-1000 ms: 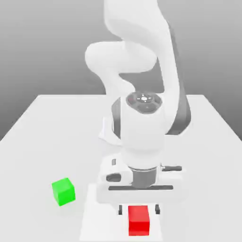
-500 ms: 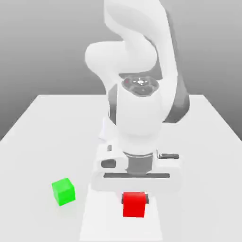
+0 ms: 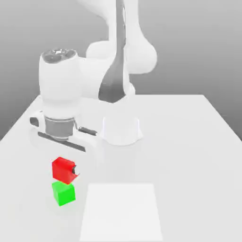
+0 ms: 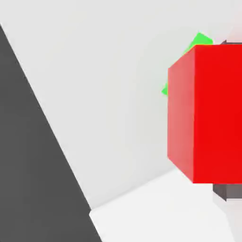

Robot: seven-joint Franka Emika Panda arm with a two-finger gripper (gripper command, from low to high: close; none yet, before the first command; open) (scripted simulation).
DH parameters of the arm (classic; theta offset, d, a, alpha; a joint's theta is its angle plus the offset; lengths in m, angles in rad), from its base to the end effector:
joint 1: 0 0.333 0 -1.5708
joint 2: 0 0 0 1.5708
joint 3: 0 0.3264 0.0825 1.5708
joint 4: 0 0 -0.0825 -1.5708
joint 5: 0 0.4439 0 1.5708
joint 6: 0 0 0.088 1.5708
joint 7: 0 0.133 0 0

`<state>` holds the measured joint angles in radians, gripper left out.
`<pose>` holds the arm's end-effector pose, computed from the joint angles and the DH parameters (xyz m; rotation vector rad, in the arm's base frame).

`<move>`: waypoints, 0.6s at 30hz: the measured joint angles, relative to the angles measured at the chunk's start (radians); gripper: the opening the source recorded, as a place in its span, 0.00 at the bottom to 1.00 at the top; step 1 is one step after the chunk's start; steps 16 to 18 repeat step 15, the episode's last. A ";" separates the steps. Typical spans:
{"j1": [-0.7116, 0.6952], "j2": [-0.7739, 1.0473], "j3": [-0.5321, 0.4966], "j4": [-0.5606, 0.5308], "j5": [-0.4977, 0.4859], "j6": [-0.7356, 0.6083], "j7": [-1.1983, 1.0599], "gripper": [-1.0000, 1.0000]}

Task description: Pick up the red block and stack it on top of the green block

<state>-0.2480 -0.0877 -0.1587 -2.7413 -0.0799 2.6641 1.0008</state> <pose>0.3907 -0.1642 0.1794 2.4510 -1.9342 0.0254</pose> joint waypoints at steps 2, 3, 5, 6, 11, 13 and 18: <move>-0.015 -0.017 -0.022 -0.023 0.024 0.000 -0.008 0.00; -0.016 -0.010 -0.027 -0.027 0.036 0.010 -0.015 0.00; -0.014 0.022 -0.031 -0.027 0.060 0.042 -0.030 0.00; -0.009 0.042 -0.032 -0.026 0.072 0.062 -0.039 0.00; -0.005 0.161 -0.024 -0.023 0.139 0.174 -0.086 0.00; -0.012 0.202 -0.014 -0.023 0.158 0.214 -0.099 1.00; -0.012 0.202 -0.014 -0.023 0.158 0.214 -0.099 1.00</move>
